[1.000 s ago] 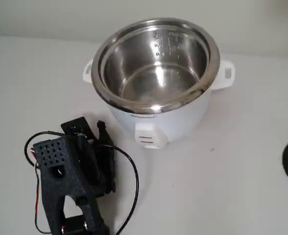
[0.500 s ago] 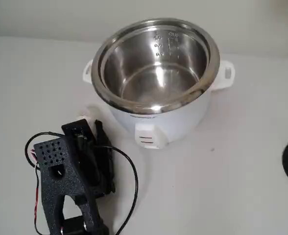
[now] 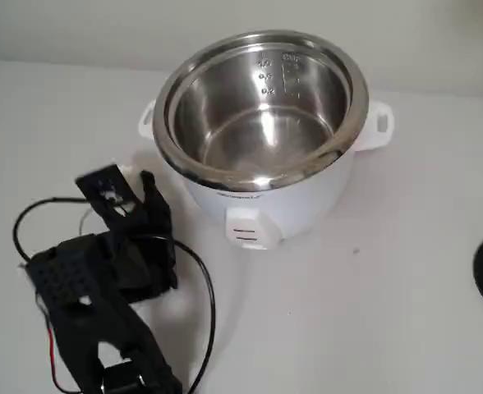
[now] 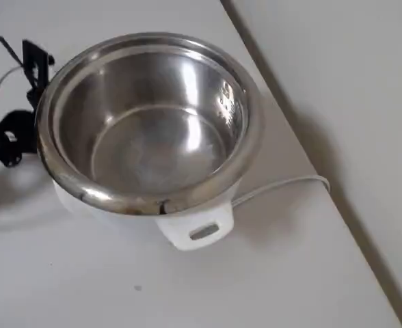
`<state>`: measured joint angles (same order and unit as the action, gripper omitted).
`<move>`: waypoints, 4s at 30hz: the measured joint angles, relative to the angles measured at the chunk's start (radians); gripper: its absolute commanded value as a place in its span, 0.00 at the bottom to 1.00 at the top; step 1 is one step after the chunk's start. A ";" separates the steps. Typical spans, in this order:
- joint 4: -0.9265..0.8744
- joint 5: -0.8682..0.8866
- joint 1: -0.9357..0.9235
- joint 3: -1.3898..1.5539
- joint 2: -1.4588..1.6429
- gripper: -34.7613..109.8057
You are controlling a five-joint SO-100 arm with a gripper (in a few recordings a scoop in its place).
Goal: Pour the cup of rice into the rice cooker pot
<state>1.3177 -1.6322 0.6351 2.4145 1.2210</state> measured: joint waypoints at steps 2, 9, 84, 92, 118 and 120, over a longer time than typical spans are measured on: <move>-0.080 -0.006 0.002 0.000 0.103 0.33; -0.466 0.017 -0.020 0.002 0.503 0.33; -2.131 2.382 -0.468 -1.315 0.410 0.33; -2.132 2.233 -0.449 -1.373 0.407 0.33; -2.286 1.023 0.084 -1.040 0.643 0.37; -2.230 0.986 0.115 -0.927 0.687 0.37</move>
<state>-0.9127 -0.6458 0.7501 1.4880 1.9083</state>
